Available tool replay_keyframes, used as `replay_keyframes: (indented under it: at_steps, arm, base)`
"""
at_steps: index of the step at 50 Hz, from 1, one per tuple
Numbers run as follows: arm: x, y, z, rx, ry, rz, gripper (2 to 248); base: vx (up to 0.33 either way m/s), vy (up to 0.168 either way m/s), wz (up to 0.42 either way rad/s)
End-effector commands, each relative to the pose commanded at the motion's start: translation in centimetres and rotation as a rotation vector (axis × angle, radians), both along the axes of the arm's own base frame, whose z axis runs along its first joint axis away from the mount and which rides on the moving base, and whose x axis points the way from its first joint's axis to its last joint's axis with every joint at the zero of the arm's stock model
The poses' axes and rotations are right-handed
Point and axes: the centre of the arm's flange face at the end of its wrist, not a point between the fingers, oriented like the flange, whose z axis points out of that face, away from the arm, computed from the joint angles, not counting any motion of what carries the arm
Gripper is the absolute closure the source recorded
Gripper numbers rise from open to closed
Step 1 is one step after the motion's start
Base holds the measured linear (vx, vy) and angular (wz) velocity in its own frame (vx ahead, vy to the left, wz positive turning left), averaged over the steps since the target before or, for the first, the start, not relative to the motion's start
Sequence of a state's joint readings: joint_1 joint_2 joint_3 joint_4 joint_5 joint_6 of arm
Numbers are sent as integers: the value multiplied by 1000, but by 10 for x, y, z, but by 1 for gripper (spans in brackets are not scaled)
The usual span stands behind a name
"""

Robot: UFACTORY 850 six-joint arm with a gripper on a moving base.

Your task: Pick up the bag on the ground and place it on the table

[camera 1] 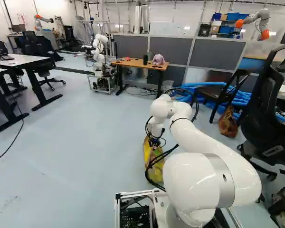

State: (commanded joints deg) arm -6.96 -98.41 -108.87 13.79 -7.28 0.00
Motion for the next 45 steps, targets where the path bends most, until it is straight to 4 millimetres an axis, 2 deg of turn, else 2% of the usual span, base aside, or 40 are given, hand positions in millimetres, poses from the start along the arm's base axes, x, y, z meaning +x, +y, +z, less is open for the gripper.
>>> replay_keyframes:
  at_steps: [45]
  arm:
    - [3, 0, 68, 0, 2, 0, 228]
  base:
    - [0, 0, 0]
